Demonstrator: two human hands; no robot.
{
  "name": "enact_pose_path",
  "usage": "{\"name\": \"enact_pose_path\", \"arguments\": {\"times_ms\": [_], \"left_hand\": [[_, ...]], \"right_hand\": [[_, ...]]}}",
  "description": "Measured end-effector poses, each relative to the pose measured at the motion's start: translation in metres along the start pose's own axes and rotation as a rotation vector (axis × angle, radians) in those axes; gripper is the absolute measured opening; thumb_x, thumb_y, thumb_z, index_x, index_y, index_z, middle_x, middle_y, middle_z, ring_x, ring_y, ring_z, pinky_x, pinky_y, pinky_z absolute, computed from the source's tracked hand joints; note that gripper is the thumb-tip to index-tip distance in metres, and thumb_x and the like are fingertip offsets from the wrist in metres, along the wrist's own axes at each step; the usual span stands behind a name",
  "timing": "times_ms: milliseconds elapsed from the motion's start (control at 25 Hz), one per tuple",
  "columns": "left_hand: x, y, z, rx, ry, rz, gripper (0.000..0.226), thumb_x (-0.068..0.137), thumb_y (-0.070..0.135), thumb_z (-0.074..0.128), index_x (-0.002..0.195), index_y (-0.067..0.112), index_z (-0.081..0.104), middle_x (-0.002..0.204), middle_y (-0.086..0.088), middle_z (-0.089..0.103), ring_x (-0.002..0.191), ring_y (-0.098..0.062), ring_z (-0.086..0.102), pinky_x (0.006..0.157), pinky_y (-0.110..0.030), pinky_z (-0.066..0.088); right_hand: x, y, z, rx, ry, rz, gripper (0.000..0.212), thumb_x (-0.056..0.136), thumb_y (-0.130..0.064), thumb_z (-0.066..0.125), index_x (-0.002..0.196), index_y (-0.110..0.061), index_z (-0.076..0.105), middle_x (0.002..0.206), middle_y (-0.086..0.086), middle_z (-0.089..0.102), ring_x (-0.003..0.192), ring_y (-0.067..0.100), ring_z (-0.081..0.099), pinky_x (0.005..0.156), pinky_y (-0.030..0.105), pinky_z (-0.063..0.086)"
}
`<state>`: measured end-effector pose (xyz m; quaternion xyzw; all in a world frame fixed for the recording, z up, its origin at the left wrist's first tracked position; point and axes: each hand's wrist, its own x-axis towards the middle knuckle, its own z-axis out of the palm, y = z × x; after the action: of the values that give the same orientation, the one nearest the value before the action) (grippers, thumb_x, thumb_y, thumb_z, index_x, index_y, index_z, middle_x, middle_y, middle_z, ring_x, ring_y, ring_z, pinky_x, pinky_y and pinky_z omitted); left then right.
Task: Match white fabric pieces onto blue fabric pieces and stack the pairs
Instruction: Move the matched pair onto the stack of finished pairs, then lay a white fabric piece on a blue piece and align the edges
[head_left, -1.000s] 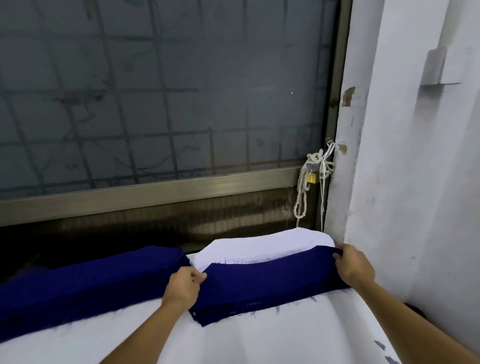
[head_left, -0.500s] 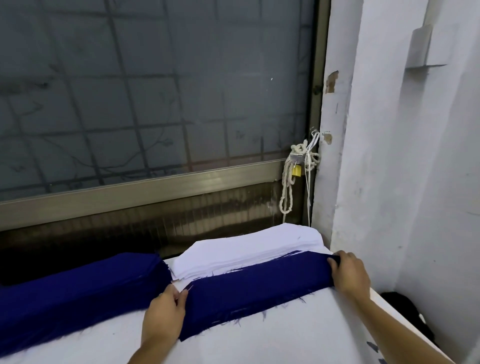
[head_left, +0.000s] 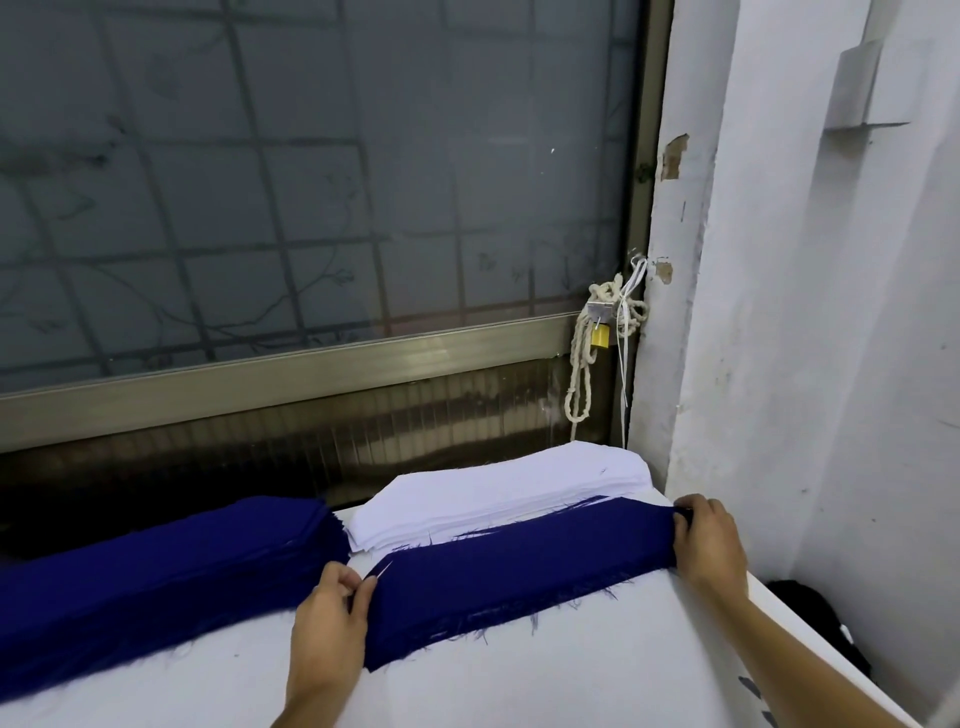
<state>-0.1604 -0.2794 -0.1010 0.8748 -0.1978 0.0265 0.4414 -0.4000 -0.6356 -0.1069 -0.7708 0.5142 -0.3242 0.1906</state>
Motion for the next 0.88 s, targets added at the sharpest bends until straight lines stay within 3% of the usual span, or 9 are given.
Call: {"name": "enact_pose_path", "arguments": {"times_ms": [160,280,480,600,680,880], "left_hand": [[0.0,0.001,-0.004,-0.074,-0.022,-0.03,0.019,0.094,0.028,0.069,0.083,0.02,0.055,0.066,0.0,0.062,0.063,-0.016,0.061,0.053,-0.024,0.046],[0.005,0.004,-0.012,-0.113,-0.075,-0.088,0.018,0.095,0.03,0.068,0.088,0.019,0.056,0.071,-0.002,0.065,0.07,-0.015,0.063,0.057,-0.023,0.047],[0.013,0.016,-0.047,-0.099,-0.085,0.004,0.016,0.098,0.031,0.065,0.086,0.024,0.058,0.068,0.002,0.063,0.064,-0.01,0.061,0.055,-0.02,0.045],[0.025,0.017,-0.086,-0.061,-0.076,0.067,0.017,0.098,0.032,0.064,0.084,0.026,0.056,0.069,0.002,0.062,0.063,-0.009,0.057,0.059,-0.026,0.049],[0.036,0.012,-0.116,-0.007,-0.077,0.096,0.016,0.098,0.034,0.064,0.085,0.027,0.056,0.071,0.001,0.064,0.067,-0.011,0.06,0.064,-0.029,0.053],[0.062,-0.019,-0.19,0.137,-0.096,0.127,0.012,0.098,0.037,0.064,0.095,0.026,0.059,0.089,0.006,0.064,0.082,-0.008,0.062,0.081,-0.032,0.056]], "right_hand": [[-0.012,-0.007,-0.007,-0.05,-0.019,-0.044,0.036,0.097,-0.002,0.042,0.129,-0.006,0.058,0.128,0.013,0.055,0.119,0.03,0.045,0.095,0.044,0.045],[-0.025,-0.025,-0.014,-0.191,0.029,-0.094,0.038,0.093,0.0,0.048,0.128,-0.007,0.061,0.13,0.014,0.055,0.118,0.033,0.047,0.094,0.045,0.044],[-0.05,-0.095,-0.017,-0.092,-0.028,-0.239,0.027,0.099,-0.013,0.055,0.124,-0.021,0.062,0.132,0.001,0.058,0.121,0.02,0.051,0.104,0.036,0.047],[-0.074,-0.15,-0.012,0.037,-0.163,-0.344,0.016,0.1,-0.02,0.058,0.113,-0.026,0.064,0.111,-0.004,0.068,0.095,0.01,0.062,0.084,0.024,0.054],[-0.094,-0.191,-0.003,0.056,-0.27,-0.406,0.008,0.101,-0.027,0.056,0.107,-0.03,0.06,0.094,-0.007,0.068,0.078,0.007,0.062,0.068,0.018,0.048],[-0.141,-0.285,0.03,0.09,-0.396,-0.551,0.01,0.101,-0.03,0.054,0.093,-0.032,0.06,0.07,-0.01,0.063,0.064,0.009,0.06,0.054,0.016,0.041]]}}
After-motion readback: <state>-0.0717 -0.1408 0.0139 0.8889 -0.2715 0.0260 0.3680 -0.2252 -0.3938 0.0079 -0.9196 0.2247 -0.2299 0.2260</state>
